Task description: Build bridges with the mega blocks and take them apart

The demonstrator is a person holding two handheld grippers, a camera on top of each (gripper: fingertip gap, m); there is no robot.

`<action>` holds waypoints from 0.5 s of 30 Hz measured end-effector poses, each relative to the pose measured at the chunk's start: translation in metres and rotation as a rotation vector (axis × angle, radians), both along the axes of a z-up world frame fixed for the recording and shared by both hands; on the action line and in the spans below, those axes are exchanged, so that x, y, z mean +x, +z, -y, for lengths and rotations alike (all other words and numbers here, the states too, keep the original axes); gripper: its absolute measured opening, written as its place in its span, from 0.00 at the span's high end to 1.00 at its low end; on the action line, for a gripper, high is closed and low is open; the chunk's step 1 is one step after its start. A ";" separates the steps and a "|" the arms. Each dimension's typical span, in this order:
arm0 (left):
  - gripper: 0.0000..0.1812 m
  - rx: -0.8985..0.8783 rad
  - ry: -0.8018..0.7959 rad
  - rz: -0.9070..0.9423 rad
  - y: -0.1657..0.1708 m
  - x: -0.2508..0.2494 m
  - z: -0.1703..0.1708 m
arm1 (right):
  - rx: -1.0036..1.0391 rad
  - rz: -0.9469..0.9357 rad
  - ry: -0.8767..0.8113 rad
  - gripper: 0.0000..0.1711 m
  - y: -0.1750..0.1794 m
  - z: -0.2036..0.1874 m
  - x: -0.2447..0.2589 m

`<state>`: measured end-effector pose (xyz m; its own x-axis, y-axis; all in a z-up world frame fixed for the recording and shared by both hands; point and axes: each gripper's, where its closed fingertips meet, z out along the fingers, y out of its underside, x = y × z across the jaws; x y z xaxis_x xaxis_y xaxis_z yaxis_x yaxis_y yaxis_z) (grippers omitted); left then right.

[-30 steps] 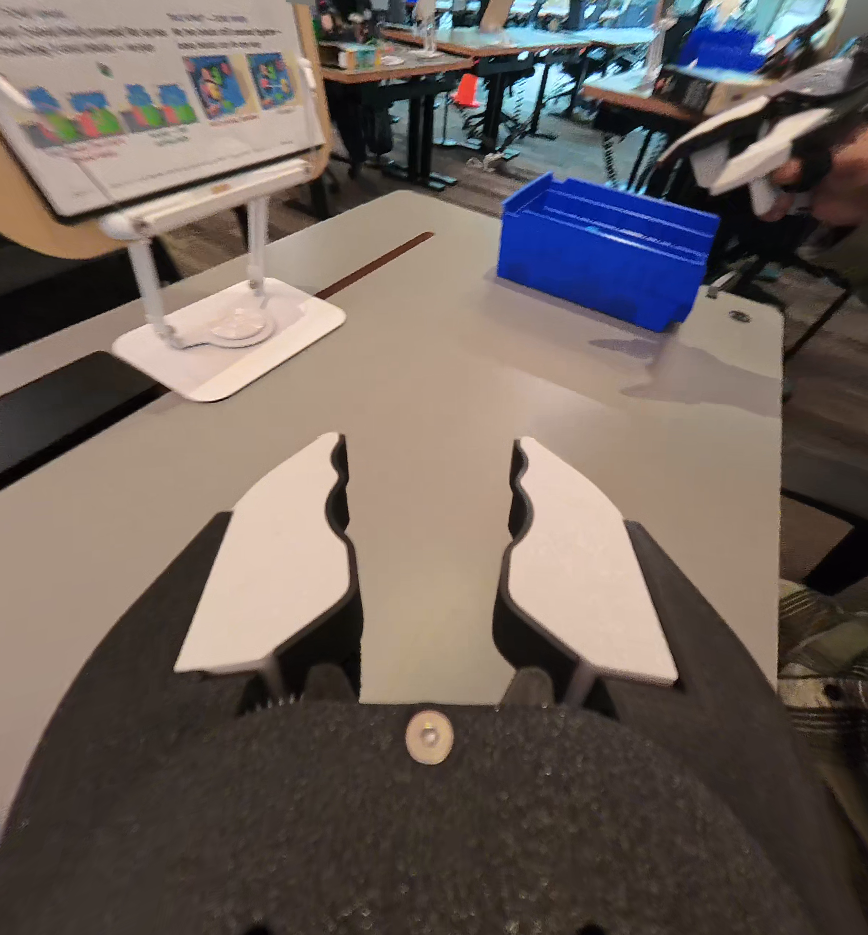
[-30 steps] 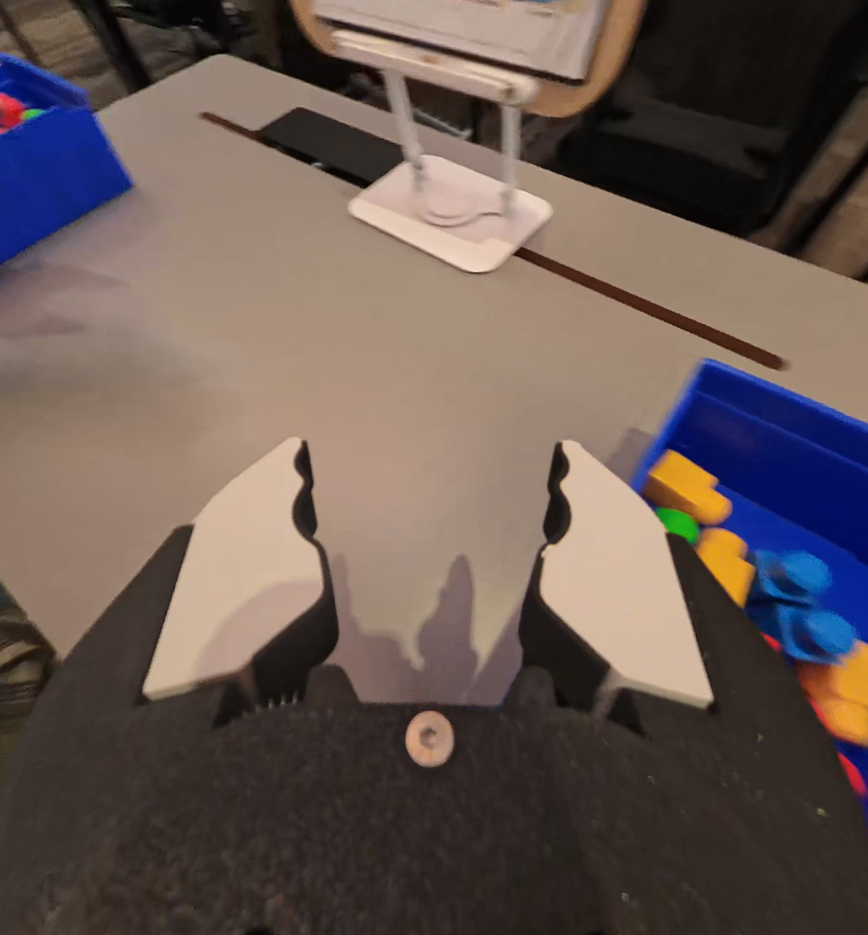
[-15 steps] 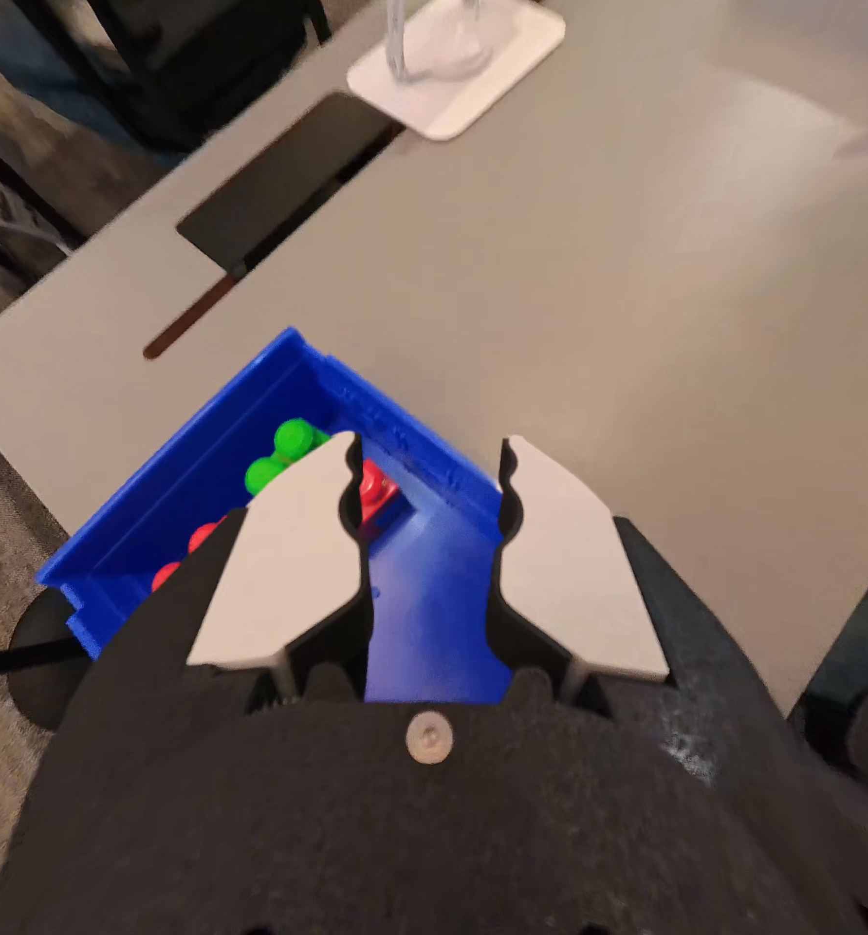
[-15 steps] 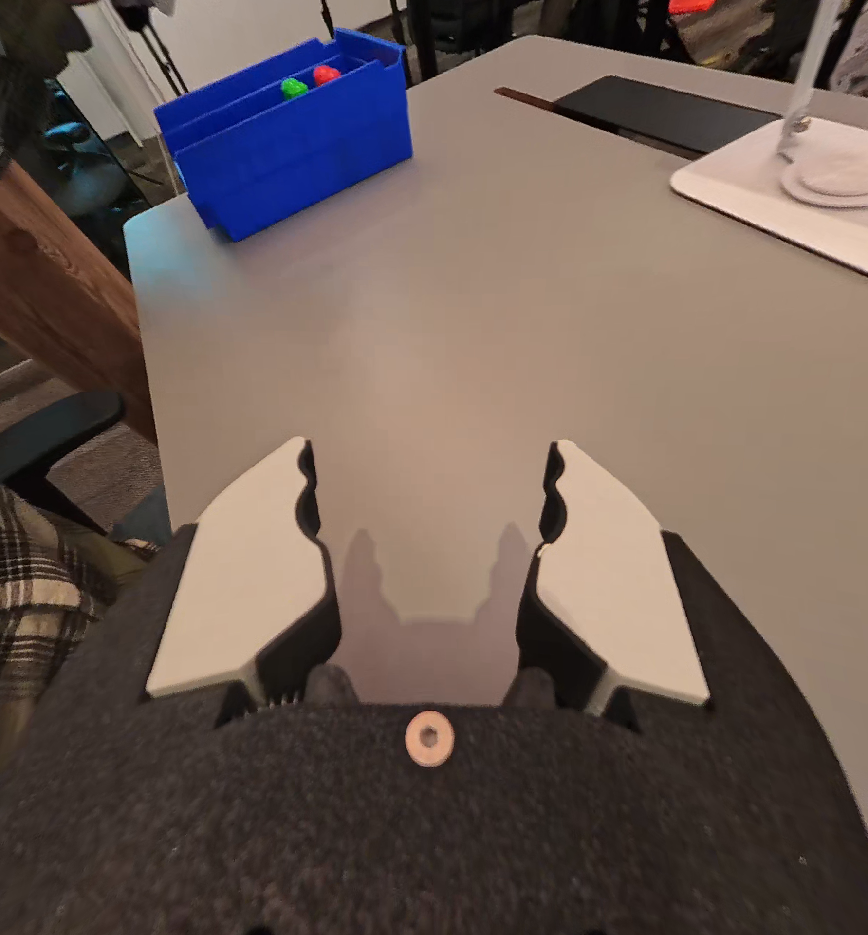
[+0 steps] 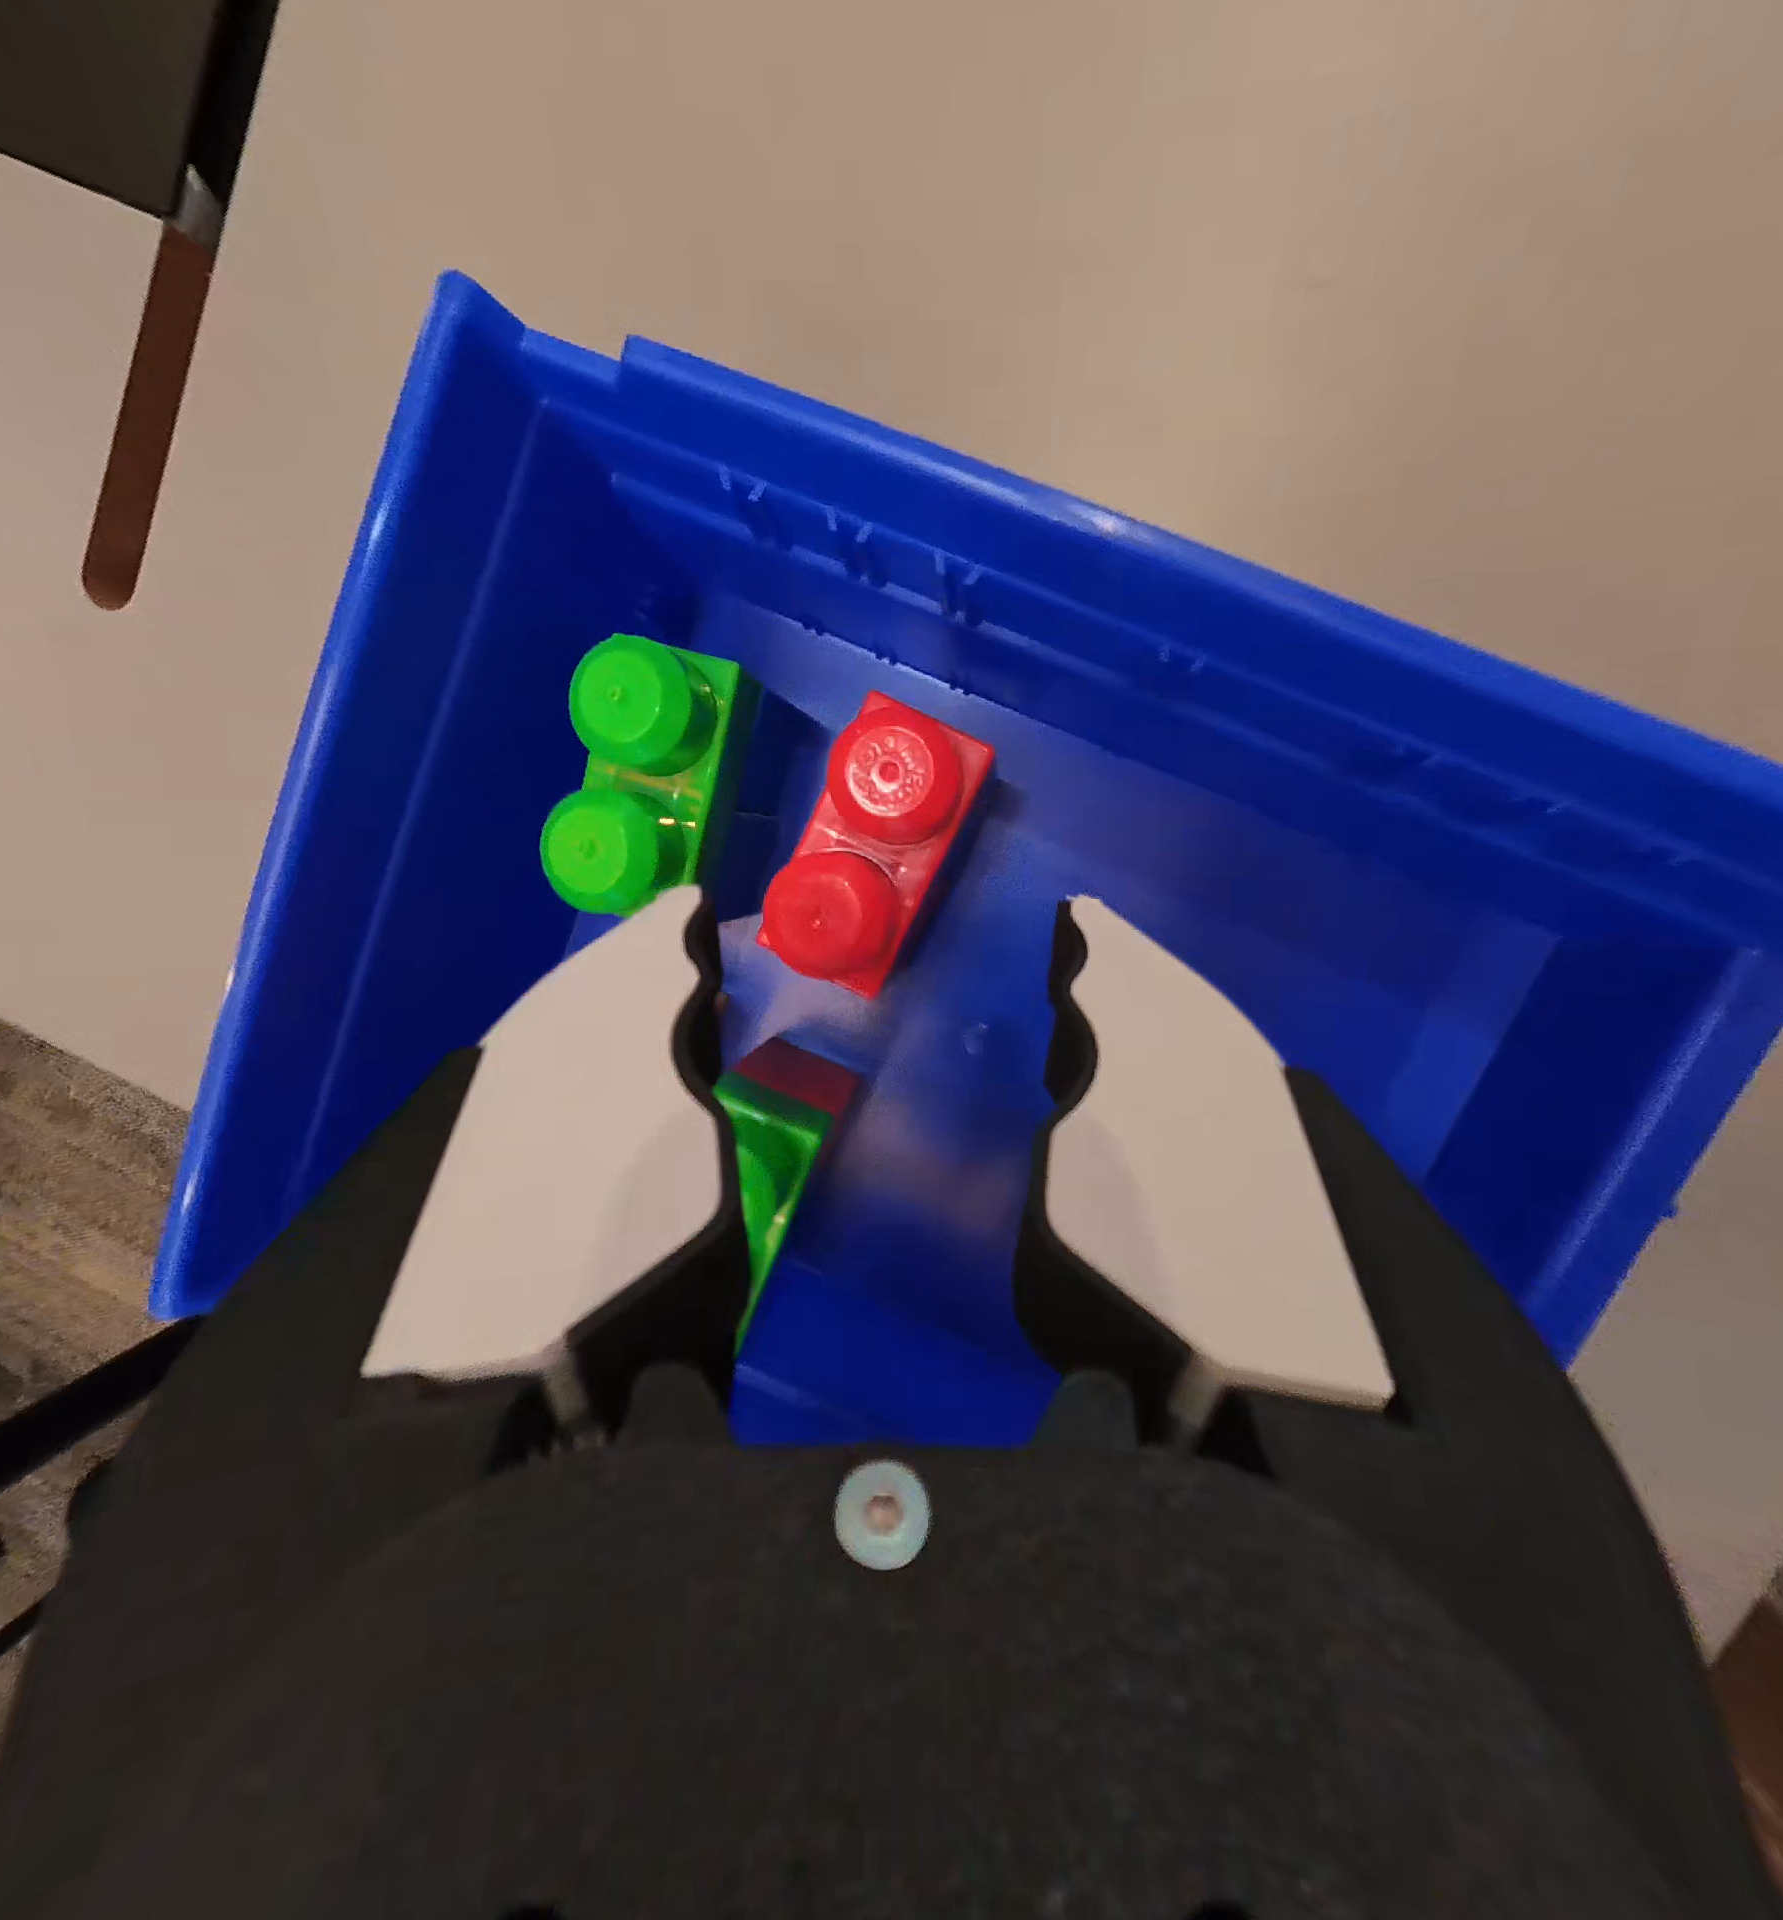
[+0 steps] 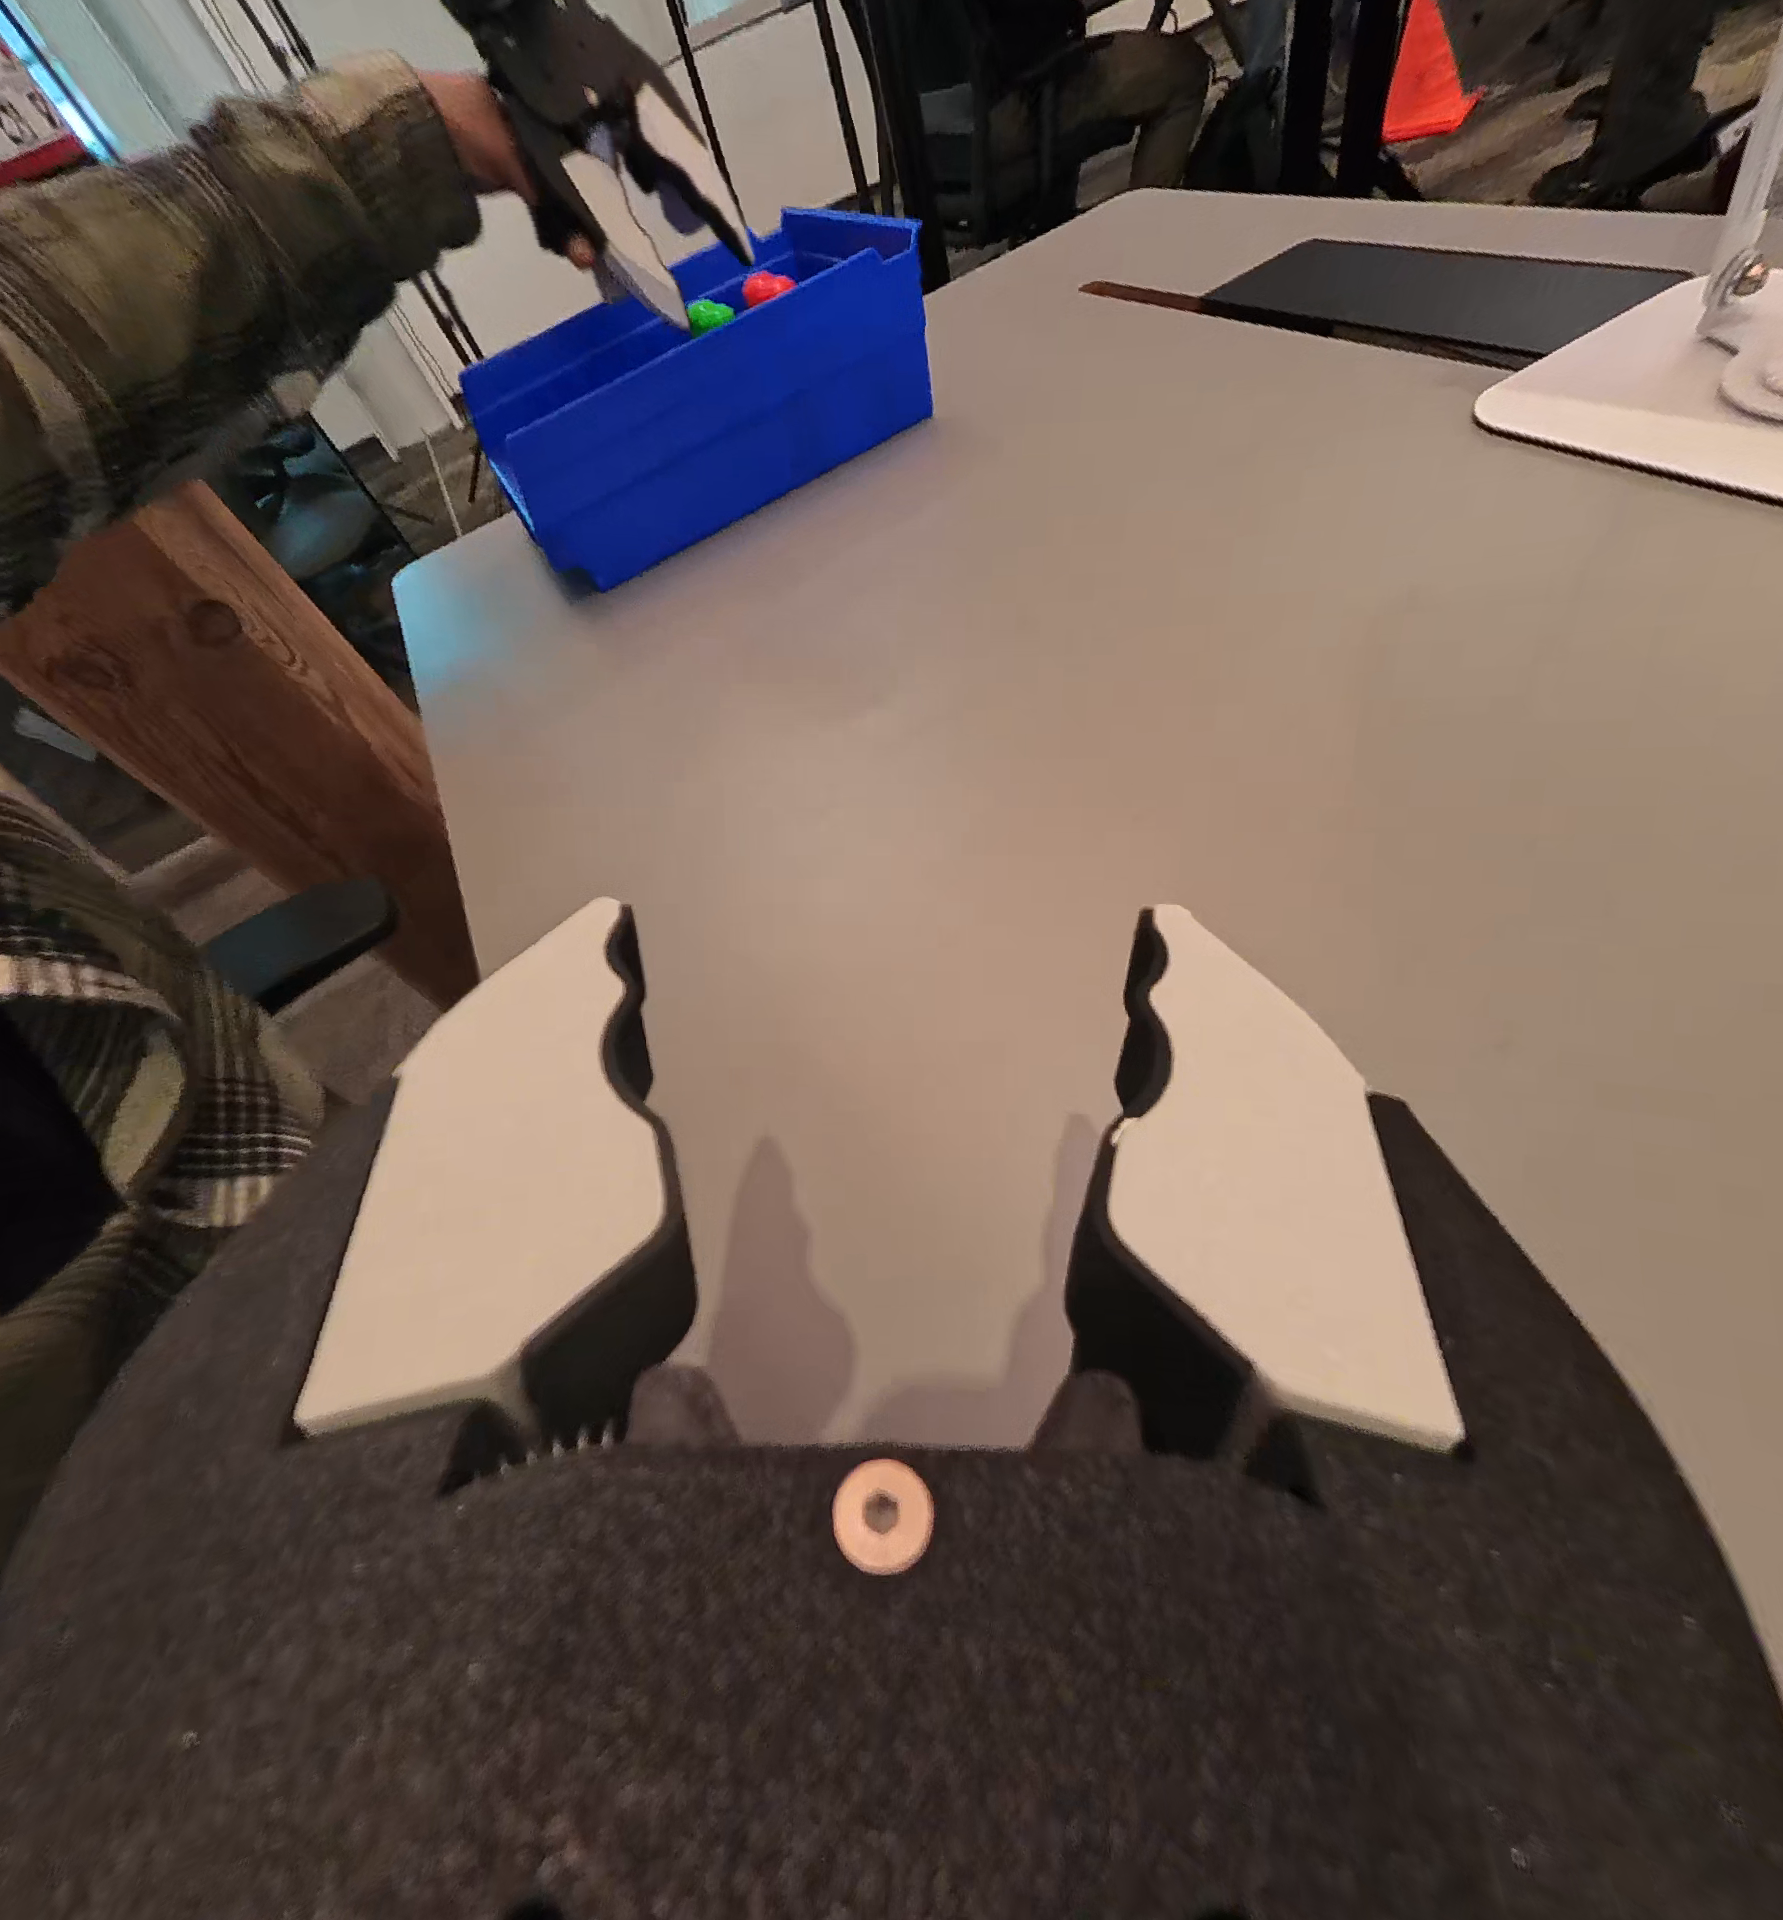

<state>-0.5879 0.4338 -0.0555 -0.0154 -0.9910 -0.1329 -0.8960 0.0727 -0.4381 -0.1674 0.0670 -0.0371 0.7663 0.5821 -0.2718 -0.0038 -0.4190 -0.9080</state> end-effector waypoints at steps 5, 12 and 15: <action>0.66 -0.016 -0.033 -0.030 -0.014 0.007 -0.009 | -0.025 -0.028 -0.020 0.48 -0.004 0.004 0.001; 0.67 -0.064 -0.046 -0.097 -0.033 0.003 -0.008 | -0.043 -0.032 -0.021 0.48 -0.007 0.008 0.002; 0.68 -0.063 -0.043 -0.130 -0.040 0.000 -0.010 | -0.046 -0.041 -0.015 0.49 -0.008 0.007 0.001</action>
<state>-0.5876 0.4434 -0.0955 -0.0710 -0.9954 -0.0649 -0.9422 0.0882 -0.3231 -0.1662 0.0596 -0.0455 0.7628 0.5565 -0.3293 -0.0472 -0.4600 -0.8867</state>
